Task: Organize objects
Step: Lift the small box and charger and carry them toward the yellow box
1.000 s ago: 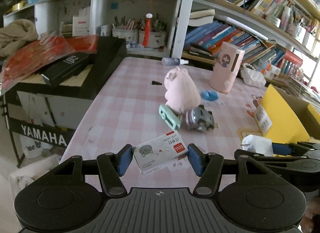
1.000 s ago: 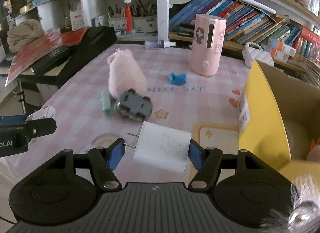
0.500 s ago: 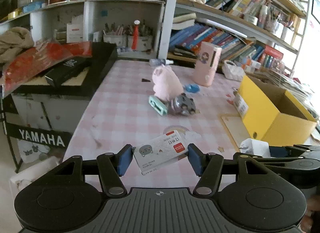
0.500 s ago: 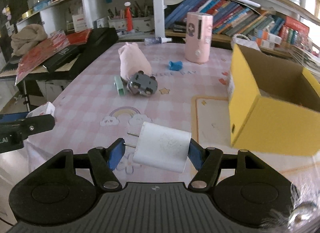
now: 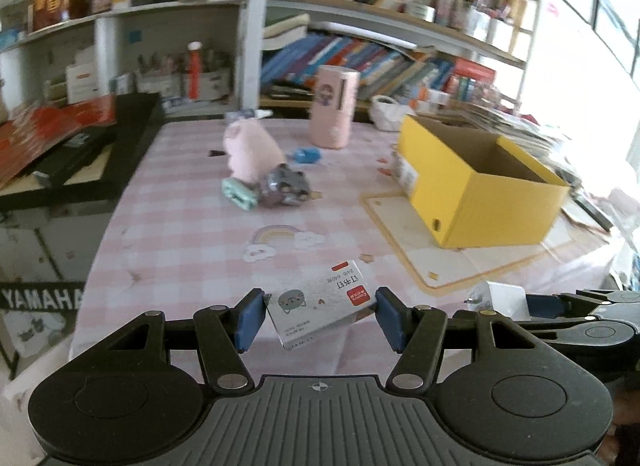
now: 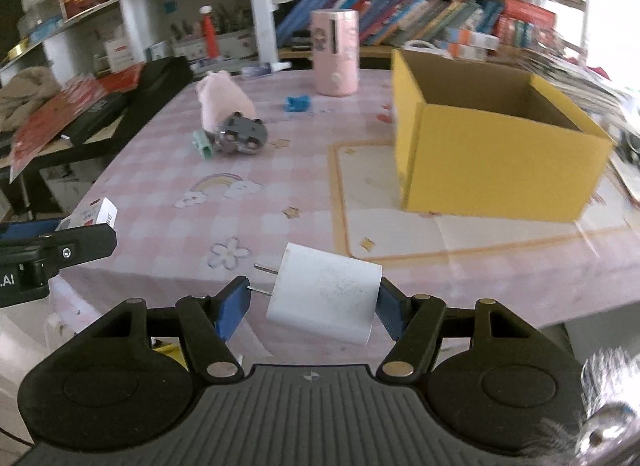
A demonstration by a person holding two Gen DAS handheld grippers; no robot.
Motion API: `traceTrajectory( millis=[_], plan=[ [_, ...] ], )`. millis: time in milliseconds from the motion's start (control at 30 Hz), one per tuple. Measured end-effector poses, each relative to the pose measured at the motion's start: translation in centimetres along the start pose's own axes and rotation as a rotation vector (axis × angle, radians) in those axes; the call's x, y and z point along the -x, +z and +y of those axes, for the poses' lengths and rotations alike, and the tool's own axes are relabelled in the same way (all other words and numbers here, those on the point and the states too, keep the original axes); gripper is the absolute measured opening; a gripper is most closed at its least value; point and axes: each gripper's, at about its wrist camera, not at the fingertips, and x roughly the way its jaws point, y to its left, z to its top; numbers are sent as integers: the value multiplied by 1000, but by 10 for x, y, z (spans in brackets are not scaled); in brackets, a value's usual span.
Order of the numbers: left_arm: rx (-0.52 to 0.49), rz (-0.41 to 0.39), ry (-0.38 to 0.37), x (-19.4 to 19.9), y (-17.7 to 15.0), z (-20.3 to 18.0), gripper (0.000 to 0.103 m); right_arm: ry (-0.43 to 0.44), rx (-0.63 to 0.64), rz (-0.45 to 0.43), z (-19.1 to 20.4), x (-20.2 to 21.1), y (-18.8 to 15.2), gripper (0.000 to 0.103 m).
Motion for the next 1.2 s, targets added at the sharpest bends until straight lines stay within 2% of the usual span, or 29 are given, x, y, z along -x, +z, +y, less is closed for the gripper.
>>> traceTrajectory(
  millis=[733, 1200],
  plan=[
    [-161, 33, -184, -25, 6, -74, 60, -187, -206, -3, -70, 40, -34, 65],
    [-218, 17, -241, -55, 25, -118, 60, -249, -261, 11, -123, 33, -23, 65]
  ],
)
